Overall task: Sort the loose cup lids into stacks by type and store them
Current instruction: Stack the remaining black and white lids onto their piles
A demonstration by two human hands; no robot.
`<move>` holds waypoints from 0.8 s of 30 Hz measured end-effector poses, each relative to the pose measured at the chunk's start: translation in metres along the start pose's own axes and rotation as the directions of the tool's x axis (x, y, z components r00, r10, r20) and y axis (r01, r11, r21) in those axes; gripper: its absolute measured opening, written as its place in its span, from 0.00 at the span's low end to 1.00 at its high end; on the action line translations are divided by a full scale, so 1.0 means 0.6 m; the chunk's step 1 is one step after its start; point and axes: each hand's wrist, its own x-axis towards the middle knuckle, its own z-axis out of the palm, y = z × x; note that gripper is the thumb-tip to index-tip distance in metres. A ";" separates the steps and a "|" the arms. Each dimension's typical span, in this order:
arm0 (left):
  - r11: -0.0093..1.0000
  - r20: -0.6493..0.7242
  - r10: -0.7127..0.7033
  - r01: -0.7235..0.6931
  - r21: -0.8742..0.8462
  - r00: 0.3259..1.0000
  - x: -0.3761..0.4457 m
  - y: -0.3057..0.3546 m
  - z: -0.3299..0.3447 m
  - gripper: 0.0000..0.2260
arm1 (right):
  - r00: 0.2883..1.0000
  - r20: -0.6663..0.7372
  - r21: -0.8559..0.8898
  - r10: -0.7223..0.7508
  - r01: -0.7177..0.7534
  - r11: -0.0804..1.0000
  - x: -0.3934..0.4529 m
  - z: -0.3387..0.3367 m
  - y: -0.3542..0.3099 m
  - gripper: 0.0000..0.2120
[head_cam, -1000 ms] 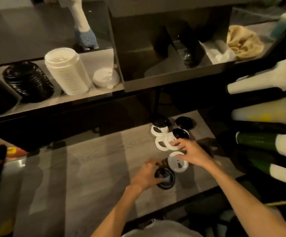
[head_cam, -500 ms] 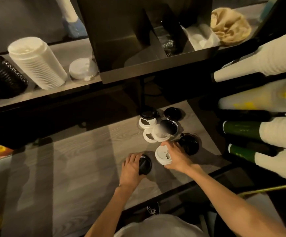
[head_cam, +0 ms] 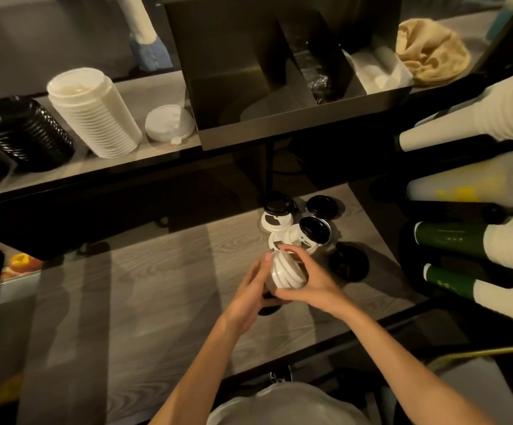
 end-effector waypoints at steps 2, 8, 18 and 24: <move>0.997 0.027 0.008 -0.006 -0.081 1.000 -0.006 0.006 -0.010 0.21 | 1.000 -0.006 0.014 -0.026 0.026 1.000 -0.002 0.010 -0.020 0.43; 0.949 -0.123 -0.011 -0.029 -0.313 0.992 -0.020 0.041 -0.054 0.22 | 1.000 -0.006 0.059 -0.011 0.012 0.998 0.008 0.011 -0.072 0.37; 0.951 -0.220 0.124 -0.179 -0.252 0.968 -0.083 0.155 -0.128 0.23 | 0.934 0.146 -0.316 -0.327 0.357 0.879 0.041 0.036 -0.267 0.29; 0.964 -0.195 0.239 -0.257 -0.073 0.951 -0.101 0.258 -0.149 0.25 | 0.861 0.275 -0.639 -0.427 0.496 0.588 0.073 0.045 -0.409 0.37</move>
